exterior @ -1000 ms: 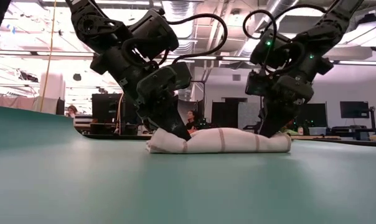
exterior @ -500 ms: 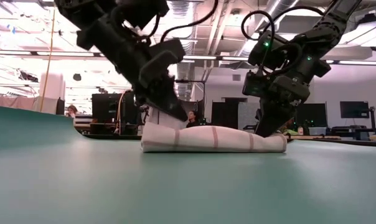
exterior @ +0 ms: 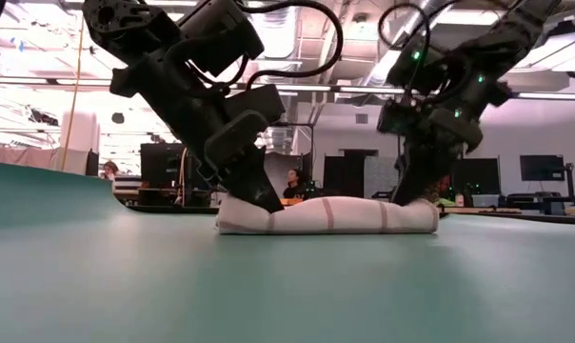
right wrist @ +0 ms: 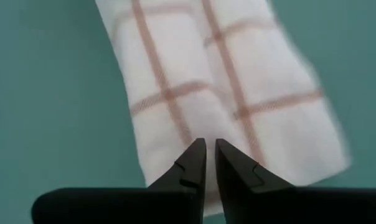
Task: Roll towel
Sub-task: Roll the white towel
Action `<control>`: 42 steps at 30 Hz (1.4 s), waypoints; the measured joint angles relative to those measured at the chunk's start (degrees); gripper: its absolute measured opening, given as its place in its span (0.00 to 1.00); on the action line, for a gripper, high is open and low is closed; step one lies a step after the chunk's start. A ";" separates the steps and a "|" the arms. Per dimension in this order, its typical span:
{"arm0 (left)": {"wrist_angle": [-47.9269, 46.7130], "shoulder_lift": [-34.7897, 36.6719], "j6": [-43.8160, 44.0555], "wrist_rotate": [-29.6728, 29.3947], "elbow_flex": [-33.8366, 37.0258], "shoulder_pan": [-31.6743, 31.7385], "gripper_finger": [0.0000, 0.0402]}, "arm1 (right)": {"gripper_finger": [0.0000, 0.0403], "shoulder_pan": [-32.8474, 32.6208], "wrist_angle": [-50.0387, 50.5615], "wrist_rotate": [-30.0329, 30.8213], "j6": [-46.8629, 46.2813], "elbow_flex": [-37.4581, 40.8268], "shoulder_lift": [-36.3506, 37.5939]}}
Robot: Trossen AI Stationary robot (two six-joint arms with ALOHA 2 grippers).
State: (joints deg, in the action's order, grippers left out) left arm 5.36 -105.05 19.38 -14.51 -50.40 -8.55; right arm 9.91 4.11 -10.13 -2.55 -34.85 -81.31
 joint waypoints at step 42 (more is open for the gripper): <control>-1.23 0.10 -1.28 7.39 -0.01 2.35 0.00 | 0.71 -8.29 1.97 13.89 34.26 -0.36 -4.73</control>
State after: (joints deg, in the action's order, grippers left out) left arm 4.13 -104.95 18.10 -7.13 -50.41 -6.20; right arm 1.63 6.08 3.77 31.71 -35.21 -86.04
